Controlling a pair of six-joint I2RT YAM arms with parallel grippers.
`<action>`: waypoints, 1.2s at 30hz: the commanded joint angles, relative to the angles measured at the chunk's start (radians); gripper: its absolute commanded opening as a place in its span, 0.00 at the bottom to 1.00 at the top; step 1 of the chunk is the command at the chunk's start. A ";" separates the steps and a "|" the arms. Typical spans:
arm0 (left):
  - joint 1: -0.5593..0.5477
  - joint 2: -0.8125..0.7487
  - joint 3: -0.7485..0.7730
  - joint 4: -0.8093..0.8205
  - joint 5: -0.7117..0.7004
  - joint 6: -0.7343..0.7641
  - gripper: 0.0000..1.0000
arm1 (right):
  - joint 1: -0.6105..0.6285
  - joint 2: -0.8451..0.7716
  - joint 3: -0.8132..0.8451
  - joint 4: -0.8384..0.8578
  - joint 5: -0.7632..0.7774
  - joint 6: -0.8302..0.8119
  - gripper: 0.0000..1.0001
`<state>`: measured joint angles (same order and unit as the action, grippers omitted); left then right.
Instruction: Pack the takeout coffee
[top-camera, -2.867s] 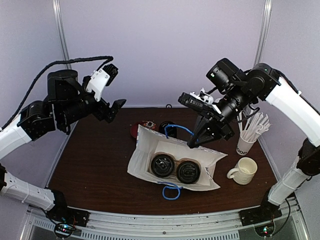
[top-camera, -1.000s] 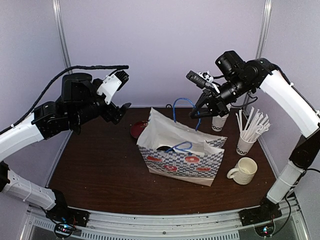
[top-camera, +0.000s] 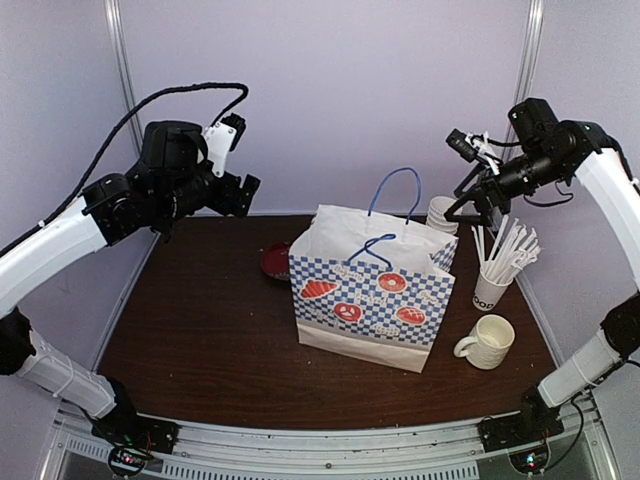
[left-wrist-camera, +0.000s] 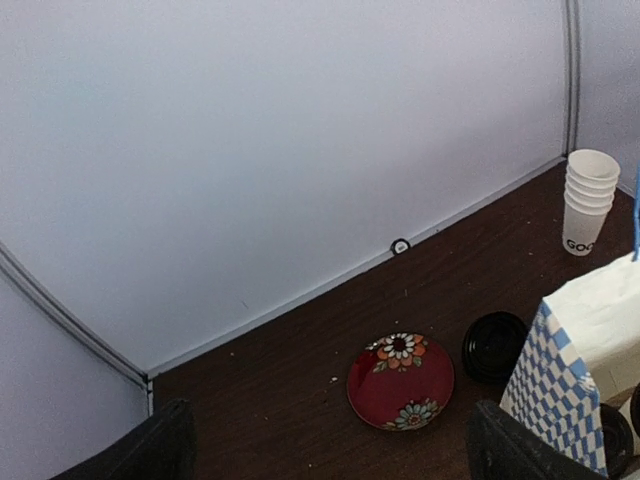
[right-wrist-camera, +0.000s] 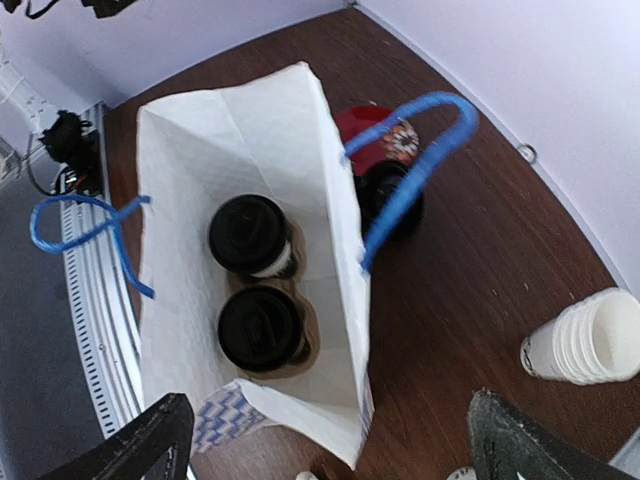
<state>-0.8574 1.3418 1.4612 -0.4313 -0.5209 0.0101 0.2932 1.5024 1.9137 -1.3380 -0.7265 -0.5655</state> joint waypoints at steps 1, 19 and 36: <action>0.109 -0.018 -0.028 -0.044 0.013 -0.199 0.98 | -0.101 -0.159 -0.180 0.169 0.112 0.100 0.99; 0.175 -0.075 -0.143 -0.031 -0.078 -0.196 0.98 | -0.189 -0.133 -0.450 0.425 0.435 0.139 0.40; 0.175 -0.091 -0.192 0.029 0.074 -0.131 0.97 | -0.190 0.033 -0.411 0.445 0.434 0.168 0.25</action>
<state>-0.6868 1.2568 1.2678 -0.4397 -0.4641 -0.1364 0.1104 1.5089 1.4727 -0.9066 -0.3058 -0.4114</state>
